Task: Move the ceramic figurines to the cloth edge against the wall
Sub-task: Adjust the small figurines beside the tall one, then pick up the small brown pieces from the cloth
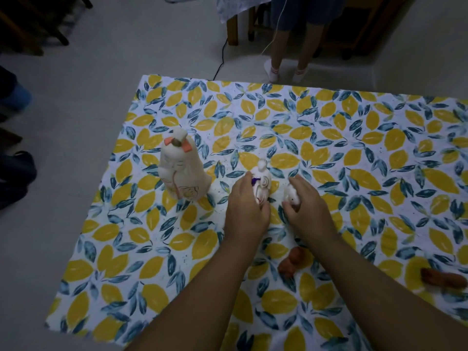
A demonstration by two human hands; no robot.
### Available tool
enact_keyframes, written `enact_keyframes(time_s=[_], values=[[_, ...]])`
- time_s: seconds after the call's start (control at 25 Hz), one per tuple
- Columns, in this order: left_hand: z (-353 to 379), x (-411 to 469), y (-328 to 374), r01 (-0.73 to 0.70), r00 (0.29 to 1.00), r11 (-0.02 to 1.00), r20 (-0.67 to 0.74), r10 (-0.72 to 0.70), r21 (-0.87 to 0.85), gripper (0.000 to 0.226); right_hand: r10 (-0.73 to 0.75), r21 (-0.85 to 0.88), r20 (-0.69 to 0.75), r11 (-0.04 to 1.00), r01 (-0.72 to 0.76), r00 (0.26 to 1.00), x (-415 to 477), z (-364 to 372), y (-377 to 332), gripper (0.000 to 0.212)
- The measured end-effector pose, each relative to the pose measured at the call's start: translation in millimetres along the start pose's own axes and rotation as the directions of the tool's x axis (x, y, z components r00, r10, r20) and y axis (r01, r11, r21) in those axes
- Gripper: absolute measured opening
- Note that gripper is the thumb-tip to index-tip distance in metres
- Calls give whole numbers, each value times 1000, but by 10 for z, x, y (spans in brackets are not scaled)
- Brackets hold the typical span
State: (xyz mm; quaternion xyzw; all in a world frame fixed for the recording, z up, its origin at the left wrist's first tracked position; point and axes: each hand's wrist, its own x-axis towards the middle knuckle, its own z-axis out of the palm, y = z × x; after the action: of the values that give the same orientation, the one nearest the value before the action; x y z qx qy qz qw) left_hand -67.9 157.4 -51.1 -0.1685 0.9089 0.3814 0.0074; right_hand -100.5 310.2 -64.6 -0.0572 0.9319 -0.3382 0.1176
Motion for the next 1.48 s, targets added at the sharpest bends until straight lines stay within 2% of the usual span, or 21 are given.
enact_keyframes(time_s=[0.28,0.44,0.64,0.72,0.8,0.88,0.96,1.12,1.24,1.36,1.48], values=[[44,-2,49,31,999,999,-15,-31,8,79,7,-69,2,998,-7,1000,-43,-30,7,52],[55,-20,55,37,999,999,-38,-37,17,80,19,-44,-11,999,-20,1000,-66,-8,10,54],[-37,-128,141,48,997,997,-51,-50,-55,90,65,74,46,995,-68,997,-146,-148,-28,78],[-72,-341,258,-20,991,996,-133,8,-92,91,48,75,7,996,-49,999,-334,-291,-9,75],[-6,-665,407,-153,970,983,-207,130,-101,83,25,-30,-41,999,-27,999,-612,-419,75,66],[157,-1009,557,-249,958,965,-168,233,-82,73,29,-130,-70,991,-38,997,-882,-535,225,59],[363,-1245,636,-250,967,967,-55,247,-49,66,57,-209,-72,975,-71,996,-1087,-675,454,54],[725,-1343,649,-90,986,978,153,61,190,63,160,-354,-117,916,-191,980,-1345,-1009,1104,47],[878,-1359,660,-52,975,909,219,-44,413,59,222,-421,-145,868,-263,964,-1447,-1189,1519,43],[935,-1399,664,-77,979,926,205,0,371,52,197,-472,-112,852,-227,974,-1512,-1262,1786,38],[945,-1377,706,-68,987,953,162,20,294,42,139,-296,-78,942,-156,987,-1534,-1316,1913,37]])
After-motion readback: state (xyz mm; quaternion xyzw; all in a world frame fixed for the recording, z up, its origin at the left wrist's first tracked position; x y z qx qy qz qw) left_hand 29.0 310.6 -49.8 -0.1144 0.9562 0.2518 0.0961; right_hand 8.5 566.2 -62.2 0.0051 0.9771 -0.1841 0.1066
